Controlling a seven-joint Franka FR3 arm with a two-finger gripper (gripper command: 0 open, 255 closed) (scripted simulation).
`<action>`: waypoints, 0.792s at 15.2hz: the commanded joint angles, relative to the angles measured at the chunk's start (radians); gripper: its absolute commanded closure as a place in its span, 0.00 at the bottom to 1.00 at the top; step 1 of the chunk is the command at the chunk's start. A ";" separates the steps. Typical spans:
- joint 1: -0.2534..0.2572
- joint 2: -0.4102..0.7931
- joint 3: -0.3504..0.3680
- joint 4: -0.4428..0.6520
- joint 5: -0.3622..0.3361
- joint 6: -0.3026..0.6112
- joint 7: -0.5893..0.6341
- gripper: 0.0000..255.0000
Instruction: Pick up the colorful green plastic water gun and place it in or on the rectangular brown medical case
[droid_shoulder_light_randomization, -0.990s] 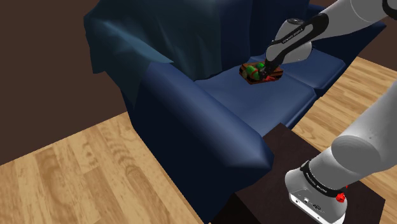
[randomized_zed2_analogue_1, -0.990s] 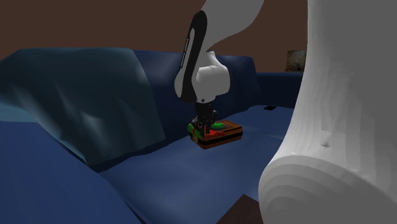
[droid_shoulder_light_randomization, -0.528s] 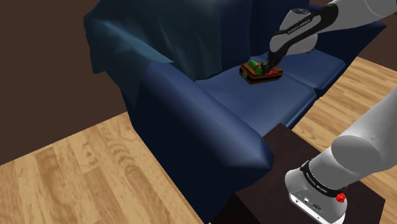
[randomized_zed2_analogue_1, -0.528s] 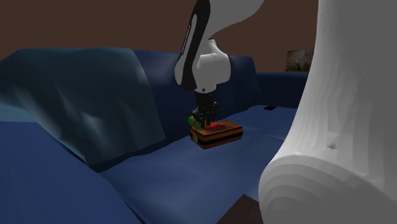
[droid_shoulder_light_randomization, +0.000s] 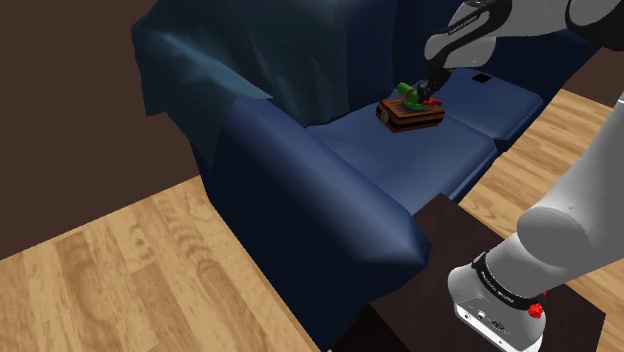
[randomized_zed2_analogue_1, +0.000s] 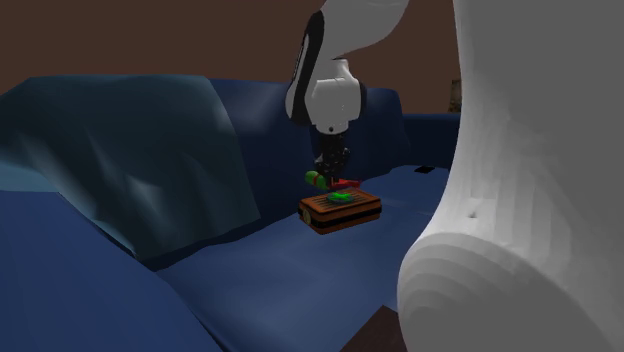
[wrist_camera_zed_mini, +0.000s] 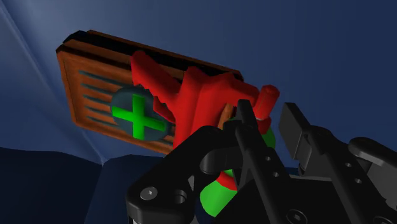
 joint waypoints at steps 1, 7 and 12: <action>-0.039 0.064 0.005 0.102 0.037 -0.037 -0.055 1.00; -0.137 0.260 0.024 0.442 0.101 -0.180 -0.145 1.00; -0.180 0.368 0.034 0.606 0.122 -0.235 -0.171 1.00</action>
